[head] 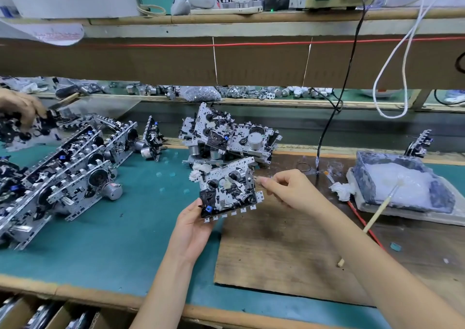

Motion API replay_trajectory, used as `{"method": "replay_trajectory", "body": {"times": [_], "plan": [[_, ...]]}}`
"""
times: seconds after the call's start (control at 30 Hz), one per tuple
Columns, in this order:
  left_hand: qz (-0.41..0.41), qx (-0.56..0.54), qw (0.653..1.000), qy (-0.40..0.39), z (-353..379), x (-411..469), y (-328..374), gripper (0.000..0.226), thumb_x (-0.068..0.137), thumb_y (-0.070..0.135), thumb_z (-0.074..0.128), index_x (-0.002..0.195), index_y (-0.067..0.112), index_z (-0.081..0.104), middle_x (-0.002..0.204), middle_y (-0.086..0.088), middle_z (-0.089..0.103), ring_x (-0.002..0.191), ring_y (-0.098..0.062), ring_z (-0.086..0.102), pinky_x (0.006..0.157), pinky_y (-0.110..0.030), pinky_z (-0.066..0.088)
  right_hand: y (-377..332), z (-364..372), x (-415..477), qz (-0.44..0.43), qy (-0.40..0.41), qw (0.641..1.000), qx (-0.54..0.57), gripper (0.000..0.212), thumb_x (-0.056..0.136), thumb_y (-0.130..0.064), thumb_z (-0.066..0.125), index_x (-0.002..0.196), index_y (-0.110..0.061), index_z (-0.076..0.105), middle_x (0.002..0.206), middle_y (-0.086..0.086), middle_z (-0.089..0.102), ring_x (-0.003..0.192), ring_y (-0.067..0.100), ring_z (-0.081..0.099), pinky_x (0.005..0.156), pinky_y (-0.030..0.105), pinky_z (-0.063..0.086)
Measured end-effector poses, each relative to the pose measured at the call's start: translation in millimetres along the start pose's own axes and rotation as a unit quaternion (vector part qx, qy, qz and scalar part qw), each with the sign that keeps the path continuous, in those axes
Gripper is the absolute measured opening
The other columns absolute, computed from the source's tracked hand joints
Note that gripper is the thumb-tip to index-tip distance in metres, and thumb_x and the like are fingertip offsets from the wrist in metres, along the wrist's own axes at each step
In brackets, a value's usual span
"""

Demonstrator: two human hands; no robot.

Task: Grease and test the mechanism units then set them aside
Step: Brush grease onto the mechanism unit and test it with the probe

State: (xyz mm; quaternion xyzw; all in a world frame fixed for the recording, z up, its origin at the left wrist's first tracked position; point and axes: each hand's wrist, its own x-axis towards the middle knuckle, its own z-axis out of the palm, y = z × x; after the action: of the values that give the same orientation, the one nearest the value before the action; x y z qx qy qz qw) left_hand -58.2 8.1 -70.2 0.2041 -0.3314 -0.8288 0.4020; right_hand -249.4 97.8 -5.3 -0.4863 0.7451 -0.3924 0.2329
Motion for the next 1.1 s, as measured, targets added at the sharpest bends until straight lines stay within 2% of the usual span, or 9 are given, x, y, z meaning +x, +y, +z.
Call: {"method": "replay_trajectory", "body": {"times": [0.1, 0.2, 0.27, 0.4, 0.6, 0.7, 0.8, 0.93, 1.1], "plan": [[0.008, 0.01, 1.0, -0.008, -0.5, 0.8, 0.1, 0.063, 0.019, 0.036, 0.097, 0.072, 0.007, 0.078, 0.083, -0.007, 0.074, 0.075, -0.014, 0.071, 0.063, -0.024, 0.057, -11.8, -2.4, -6.6, -0.051, 0.067, 0.996, -0.022, 0.032, 0.087, -0.042, 0.057, 0.104, -0.015, 0.064, 0.091, -0.009, 0.062, 0.083, 0.004, 0.055, 0.075, 0.015, 0.04], [0.017, 0.035, 0.999, -0.02, -2.3, 0.9, -1.1, 0.058, 0.029, 0.038, 0.095, 0.076, 0.008, 0.078, 0.083, -0.007, 0.074, 0.075, -0.014, 0.071, 0.063, -0.023, 0.056, -35.1, -3.7, -13.7, -0.176, 0.057, 0.972, -0.145, 0.084, 0.078, -0.058, 0.059, 0.143, -0.013, 0.031, 0.14, -0.003, 0.041, 0.129, 0.01, 0.035, 0.112, 0.029, 0.02], [0.029, 0.055, 0.997, -0.04, -1.8, 0.4, -1.9, 0.034, 0.053, 0.033, 0.085, 0.076, 0.009, 0.078, 0.082, -0.006, 0.074, 0.074, -0.013, 0.071, 0.064, -0.022, 0.056, -47.9, 5.5, -13.0, -0.236, 0.007, 0.902, -0.362, 0.113, 0.067, -0.074, 0.053, 0.148, -0.01, 0.006, 0.152, 0.004, 0.023, 0.14, 0.016, 0.018, 0.112, 0.049, -0.008], [0.033, 0.057, 0.997, -0.037, -0.5, -0.4, -4.6, 0.031, 0.08, 0.013, 0.047, 0.077, 0.009, 0.078, 0.082, -0.006, 0.074, 0.072, -0.013, 0.07, 0.063, -0.022, 0.055, -56.1, 29.7, -4.5, -0.249, -0.044, 0.823, -0.509, 0.125, 0.066, -0.074, 0.055, 0.146, -0.008, -0.015, 0.142, 0.013, 0.033, 0.133, 0.025, 0.027, 0.105, 0.064, -0.011], [0.017, 0.062, 0.998, -0.024, 0.5, 0.1, -5.1, 0.046, 0.097, 0.002, 0.033, 0.081, 0.003, 0.076, 0.086, -0.01, 0.073, 0.074, -0.015, 0.069, 0.066, -0.023, 0.056, -53.8, 35.9, 3.0, -0.242, -0.047, 0.807, -0.536, 0.117, 0.068, -0.071, 0.056, 0.148, -0.009, -0.002, 0.132, 0.014, 0.043, 0.123, 0.03, 0.038, 0.105, 0.065, -0.006], [0.027, 0.062, 0.998, -0.018, 0.9, 1.2, -5.7, 0.039, 0.097, 0.002, 0.032, 0.092, -0.002, 0.071, 0.09, -0.012, 0.073, 0.079, -0.018, 0.069, 0.072, -0.026, 0.056, -52.8, 24.9, -2.6, -0.238, -0.065, 0.836, -0.49, 0.108, 0.074, -0.07, 0.052, 0.148, -0.019, -0.007, 0.151, 0.012, 0.019, 0.14, 0.026, 0.015, 0.109, 0.059, -0.002], [0.03, 0.06, 0.998, -0.014, -1.7, 2.5, -6.2, 0.043, 0.097, 0.001, 0.032, 0.088, -0.001, 0.073, 0.092, -0.011, 0.073, 0.081, -0.017, 0.07, 0.073, -0.024, 0.057, -50.9, -2.6, -11.1, -0.22, 0.021, 0.905, -0.364, 0.072, 0.087, -0.053, 0.05, 0.147, -0.025, 0.02, 0.131, 0.008, 0.046, 0.121, 0.024, 0.041, 0.096, 0.037, 0.033], [0.029, 0.059, 0.998, -0.013, -4.2, 4.2, -6.9, 0.053, 0.098, 0.001, 0.03, 0.077, 0.007, 0.078, 0.084, -0.005, 0.074, 0.074, -0.011, 0.07, 0.063, -0.019, 0.055, -32.5, -41.8, -32.2, -0.033, 0.056, 0.905, -0.42, 0.037, 0.095, -0.04, 0.041, 0.12, -0.017, 0.057, 0.11, 0.008, 0.062, 0.103, 0.03, 0.056, 0.076, 0.034, 0.043], [0.026, 0.057, 0.998, -0.018, -5.4, 6.0, -8.5, 0.056, 0.098, 0.001, 0.029, 0.071, 0.01, 0.078, 0.08, -0.002, 0.074, 0.07, -0.008, 0.069, 0.062, -0.017, 0.054, 4.7, -68.1, -65.1, 0.184, -0.077, 0.835, -0.512, 0.041, 0.097, -0.043, 0.036, 0.114, -0.012, 0.055, 0.125, 0.009, 0.051, 0.115, 0.027, 0.051, 0.077, 0.03, 0.037]]}}
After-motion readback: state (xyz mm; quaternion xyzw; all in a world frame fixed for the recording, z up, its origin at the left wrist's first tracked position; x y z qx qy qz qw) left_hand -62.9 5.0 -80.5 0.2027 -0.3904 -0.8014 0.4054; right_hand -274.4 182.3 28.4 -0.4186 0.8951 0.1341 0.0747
